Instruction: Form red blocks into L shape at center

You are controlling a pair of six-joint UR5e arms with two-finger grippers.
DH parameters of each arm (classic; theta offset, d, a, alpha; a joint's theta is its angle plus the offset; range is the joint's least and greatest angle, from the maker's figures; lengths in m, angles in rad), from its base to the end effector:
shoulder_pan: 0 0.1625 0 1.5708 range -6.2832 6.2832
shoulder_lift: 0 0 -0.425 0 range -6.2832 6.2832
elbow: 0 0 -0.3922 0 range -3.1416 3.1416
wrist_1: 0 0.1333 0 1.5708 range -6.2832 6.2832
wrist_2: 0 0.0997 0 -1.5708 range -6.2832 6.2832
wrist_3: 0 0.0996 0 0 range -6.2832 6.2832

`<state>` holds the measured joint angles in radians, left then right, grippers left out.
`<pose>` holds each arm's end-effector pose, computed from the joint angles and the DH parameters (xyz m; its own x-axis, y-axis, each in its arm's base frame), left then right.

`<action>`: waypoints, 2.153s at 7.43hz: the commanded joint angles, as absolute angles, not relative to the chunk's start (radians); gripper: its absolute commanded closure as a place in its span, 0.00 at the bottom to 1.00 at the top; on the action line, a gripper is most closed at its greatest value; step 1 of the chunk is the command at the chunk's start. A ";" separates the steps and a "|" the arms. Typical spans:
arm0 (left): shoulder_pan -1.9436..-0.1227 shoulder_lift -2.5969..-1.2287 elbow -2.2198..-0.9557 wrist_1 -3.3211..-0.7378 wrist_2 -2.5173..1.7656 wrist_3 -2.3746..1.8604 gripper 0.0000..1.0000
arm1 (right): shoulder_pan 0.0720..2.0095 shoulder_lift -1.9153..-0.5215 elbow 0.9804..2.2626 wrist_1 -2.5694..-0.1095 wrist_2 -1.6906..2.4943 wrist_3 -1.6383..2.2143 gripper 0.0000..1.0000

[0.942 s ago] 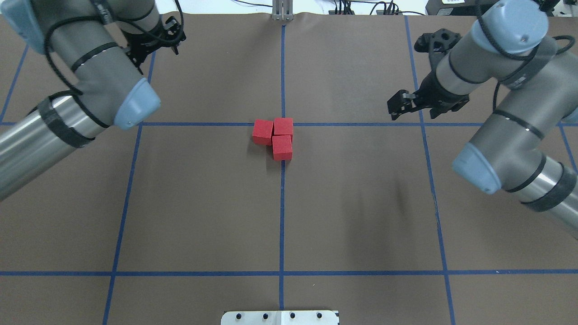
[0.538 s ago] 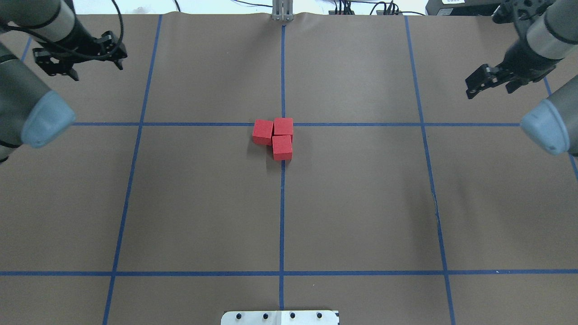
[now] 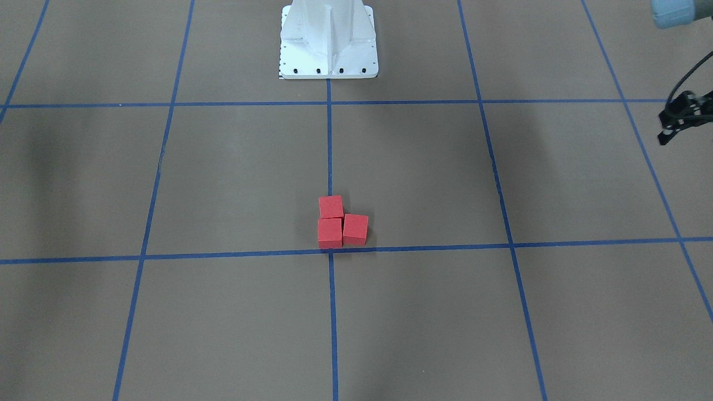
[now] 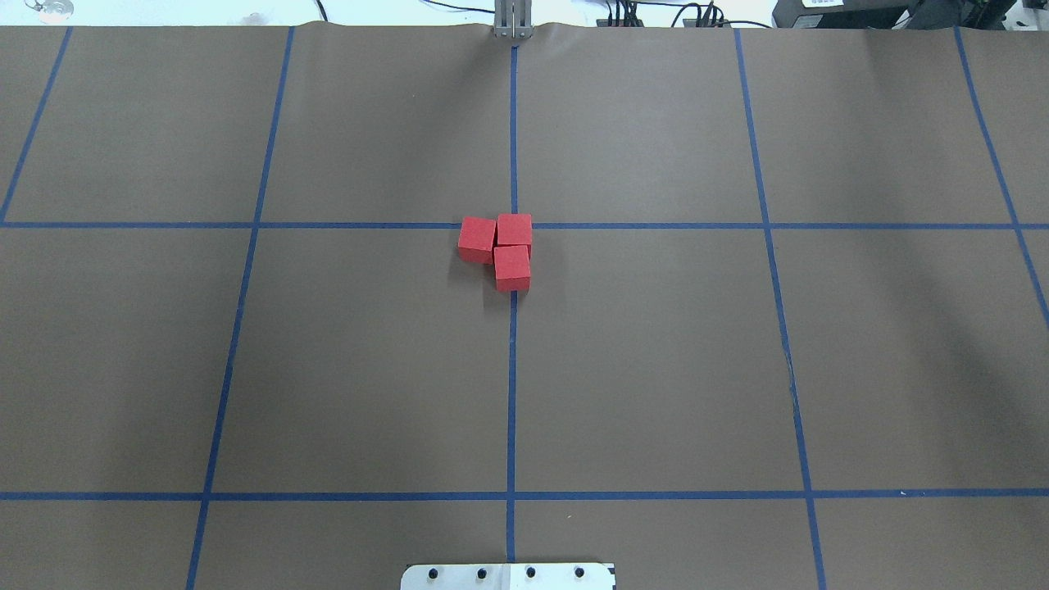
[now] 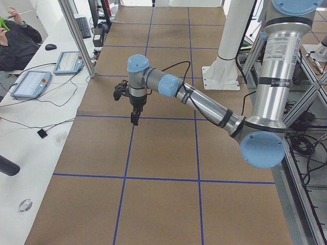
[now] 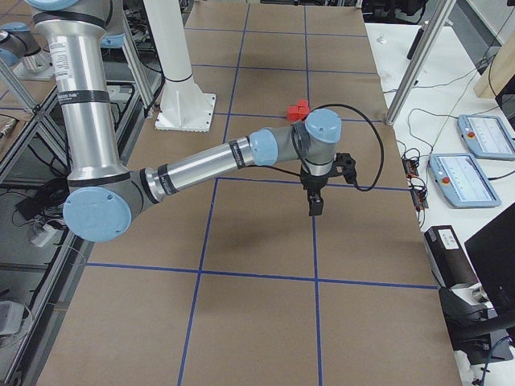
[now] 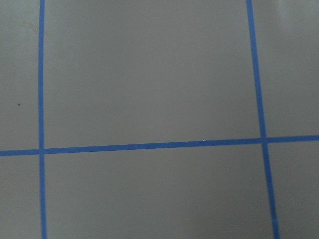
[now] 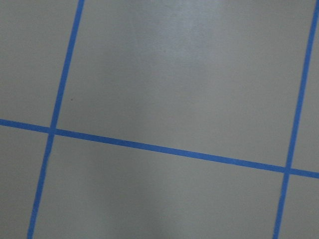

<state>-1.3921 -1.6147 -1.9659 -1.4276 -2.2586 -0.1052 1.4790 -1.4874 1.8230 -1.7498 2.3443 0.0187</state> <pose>0.0184 -0.4961 0.4649 0.7413 0.2188 -0.6345 -0.0927 0.9697 0.2261 0.0162 -0.5190 0.5117 0.7040 -0.1557 0.6929 0.0774 0.9867 0.1430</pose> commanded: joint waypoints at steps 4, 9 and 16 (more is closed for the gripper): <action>-1.536 -1.496 -1.818 -1.453 -2.314 0.181 0.00 | 1.563 -1.600 1.813 -1.761 2.335 -0.071 0.01; -1.536 -1.497 -1.744 -1.491 -2.316 0.091 0.00 | 1.563 -1.638 1.782 -1.763 2.350 -0.063 0.01; -1.534 -1.494 -1.638 -1.646 -2.316 0.086 0.00 | 1.562 -1.626 1.789 -1.759 2.395 0.000 0.01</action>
<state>-1.5340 -1.4941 -1.6414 -1.6432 -2.3163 0.0860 1.5619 -1.6308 1.7888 -1.7598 2.3815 -0.0058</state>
